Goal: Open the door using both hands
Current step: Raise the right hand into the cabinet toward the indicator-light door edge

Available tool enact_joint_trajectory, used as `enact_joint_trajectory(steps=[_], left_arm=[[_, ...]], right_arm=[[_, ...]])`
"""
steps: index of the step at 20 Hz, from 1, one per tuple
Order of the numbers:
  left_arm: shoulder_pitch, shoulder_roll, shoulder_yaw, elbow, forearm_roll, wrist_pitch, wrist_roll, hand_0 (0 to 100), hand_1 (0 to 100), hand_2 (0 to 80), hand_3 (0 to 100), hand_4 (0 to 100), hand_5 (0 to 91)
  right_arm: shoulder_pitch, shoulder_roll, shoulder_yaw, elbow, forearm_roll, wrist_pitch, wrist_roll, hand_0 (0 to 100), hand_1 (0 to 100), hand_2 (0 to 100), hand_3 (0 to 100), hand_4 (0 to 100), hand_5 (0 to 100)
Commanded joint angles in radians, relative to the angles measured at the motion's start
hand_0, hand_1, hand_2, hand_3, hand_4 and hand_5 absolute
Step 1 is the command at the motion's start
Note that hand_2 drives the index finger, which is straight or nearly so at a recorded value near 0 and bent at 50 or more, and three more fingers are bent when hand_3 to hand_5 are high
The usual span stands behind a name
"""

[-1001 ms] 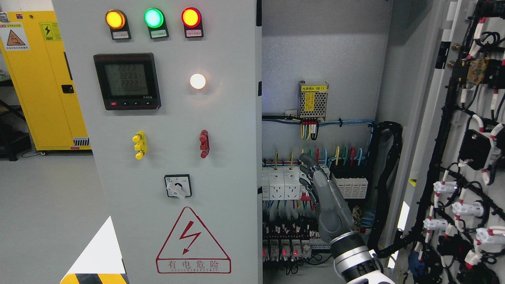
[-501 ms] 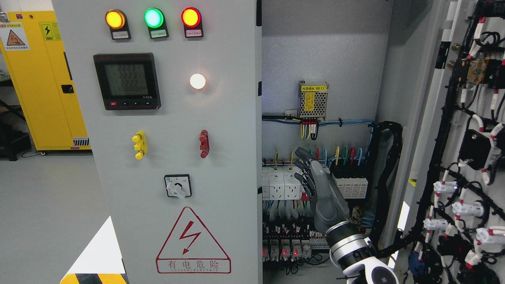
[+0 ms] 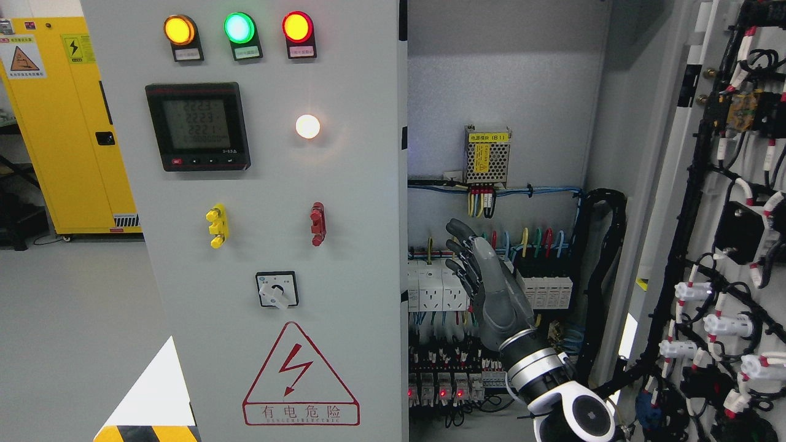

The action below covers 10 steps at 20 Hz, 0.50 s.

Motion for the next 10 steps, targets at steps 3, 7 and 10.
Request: enact_joint_trajectory(steps=[3, 7, 10], left_arm=[[-0.001, 0.003, -0.001, 0.0, 0.0, -0.002, -0.001, 36, 16, 0.0, 0, 0, 0.0], [0.0, 0.003, -0.001, 0.0, 0.0, -0.002, -0.002, 36, 16, 0.0, 0, 0, 0.0], [0.0, 0.003, -0.001, 0.0, 0.0, -0.002, -0.002, 36, 16, 0.0, 0, 0, 0.0]], right_arm=[[-0.027, 0.021, 0.003, 0.052, -0.007, -0.001, 0.031, 22, 6, 0, 0, 0, 0], [-0.051, 0.021, 0.005, 0.078, -0.049, 0.0, 0.033, 22, 6, 0, 0, 0, 0], [-0.054, 0.021, 0.013, 0.08, -0.074, 0.022, 0.033, 22, 6, 0, 0, 0, 0]])
